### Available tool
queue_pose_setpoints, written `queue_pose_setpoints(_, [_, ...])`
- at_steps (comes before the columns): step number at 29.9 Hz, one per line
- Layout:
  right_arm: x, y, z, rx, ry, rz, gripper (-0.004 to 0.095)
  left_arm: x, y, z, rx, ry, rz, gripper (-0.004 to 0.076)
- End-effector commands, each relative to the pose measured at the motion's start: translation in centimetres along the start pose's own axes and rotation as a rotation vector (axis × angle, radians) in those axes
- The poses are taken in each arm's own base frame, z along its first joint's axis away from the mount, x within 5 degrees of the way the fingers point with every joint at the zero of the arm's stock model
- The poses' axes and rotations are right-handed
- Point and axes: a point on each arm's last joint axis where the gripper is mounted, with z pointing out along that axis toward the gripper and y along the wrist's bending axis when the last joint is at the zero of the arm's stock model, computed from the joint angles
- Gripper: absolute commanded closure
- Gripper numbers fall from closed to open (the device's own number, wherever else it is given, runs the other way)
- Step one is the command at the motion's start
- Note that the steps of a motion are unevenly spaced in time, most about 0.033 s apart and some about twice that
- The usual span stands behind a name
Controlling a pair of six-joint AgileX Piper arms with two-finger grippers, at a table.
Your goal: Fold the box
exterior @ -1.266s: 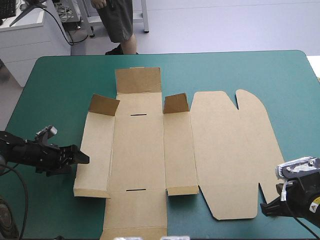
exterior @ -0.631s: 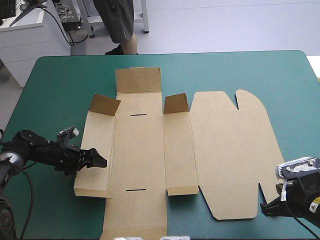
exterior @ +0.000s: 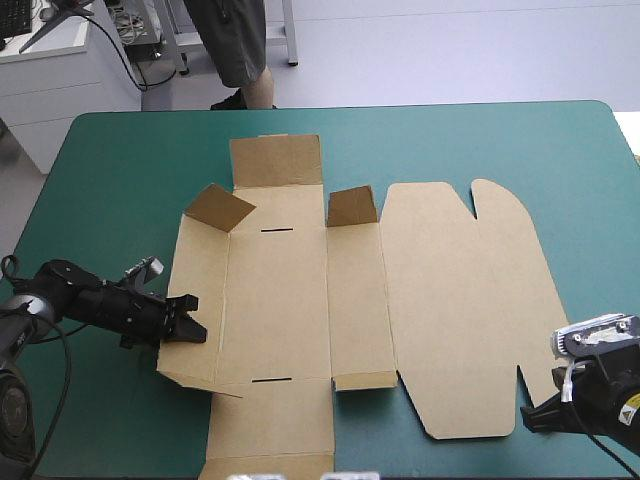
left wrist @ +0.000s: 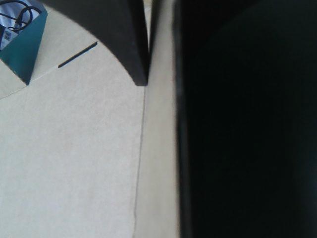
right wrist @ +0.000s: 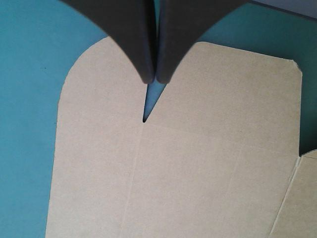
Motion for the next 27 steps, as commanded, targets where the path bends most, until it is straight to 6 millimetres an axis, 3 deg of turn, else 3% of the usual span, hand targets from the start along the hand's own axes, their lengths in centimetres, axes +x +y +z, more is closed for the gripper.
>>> queue_pose_setpoints(1, [-0.6, -0.1, -0.4, 0.008, -0.035, 0.003, 0.0927, -0.2, -0.7, -0.6, 0.002, -0.034, 0.013, 0.0732])
queue_pose_setpoints(8, [-0.6, -0.1, -0.4, 0.008, -0.035, 0.003, 0.0927, -0.2, -1.1, -1.0, 0.017, -0.021, 0.082, 0.0732])
queue_pose_setpoints(15, [-0.6, -0.1, -0.5, 0.012, -0.038, 0.002, 0.0927, -1.7, -3.3, -4.1, -0.001, -0.062, 0.244, 0.0732])
queue_pose_setpoints(18, [-0.6, -0.1, -0.5, 0.012, -0.038, 0.002, 0.0927, -2.8, -4.9, -6.5, -0.049, -0.052, 0.331, 0.0732])
queue_pose_setpoints(21, [-0.6, -0.2, -0.5, 0.016, -0.038, 0.001, 0.0927, -4.0, -6.4, -8.4, -0.232, -0.055, 0.399, 0.0732])
queue_pose_setpoints(27, [-0.6, -0.2, -0.5, 0.016, -0.038, 0.001, 0.0927, -5.6, -12.6, -10.5, -0.487, -0.093, 0.726, 0.0731])
